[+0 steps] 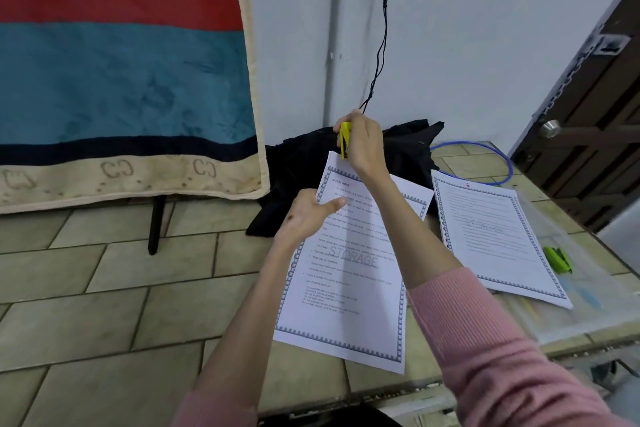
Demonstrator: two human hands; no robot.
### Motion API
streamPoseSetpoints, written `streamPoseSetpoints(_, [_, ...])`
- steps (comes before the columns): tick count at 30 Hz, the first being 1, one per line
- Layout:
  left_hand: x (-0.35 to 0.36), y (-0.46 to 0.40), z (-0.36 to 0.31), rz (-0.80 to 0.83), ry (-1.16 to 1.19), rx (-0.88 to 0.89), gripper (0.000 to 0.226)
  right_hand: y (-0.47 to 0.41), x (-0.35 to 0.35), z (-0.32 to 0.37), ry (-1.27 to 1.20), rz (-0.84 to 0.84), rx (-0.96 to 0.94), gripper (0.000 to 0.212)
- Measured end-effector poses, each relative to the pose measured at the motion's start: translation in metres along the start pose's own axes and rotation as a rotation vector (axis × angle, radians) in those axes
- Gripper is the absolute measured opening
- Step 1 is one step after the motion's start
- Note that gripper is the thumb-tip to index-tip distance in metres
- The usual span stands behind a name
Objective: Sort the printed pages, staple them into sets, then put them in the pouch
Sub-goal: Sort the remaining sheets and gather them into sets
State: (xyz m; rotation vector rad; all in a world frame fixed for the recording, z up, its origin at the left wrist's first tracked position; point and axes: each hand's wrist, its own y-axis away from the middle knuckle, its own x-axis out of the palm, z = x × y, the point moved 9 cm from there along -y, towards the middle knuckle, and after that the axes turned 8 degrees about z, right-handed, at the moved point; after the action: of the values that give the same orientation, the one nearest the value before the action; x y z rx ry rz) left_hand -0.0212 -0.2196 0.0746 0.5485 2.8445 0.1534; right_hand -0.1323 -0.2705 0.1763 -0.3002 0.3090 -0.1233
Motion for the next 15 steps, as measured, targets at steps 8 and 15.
streamPoseSetpoints(8, [0.001,0.001,-0.002,0.022,0.011,0.008,0.021,0.009,-0.001,-0.006,0.1,-0.023,-0.024,0.037])
streamPoseSetpoints(15, [0.006,-0.003,0.002,0.049,-0.024,-0.019,0.013,0.011,0.013,-0.015,0.022,0.073,0.071,0.05])
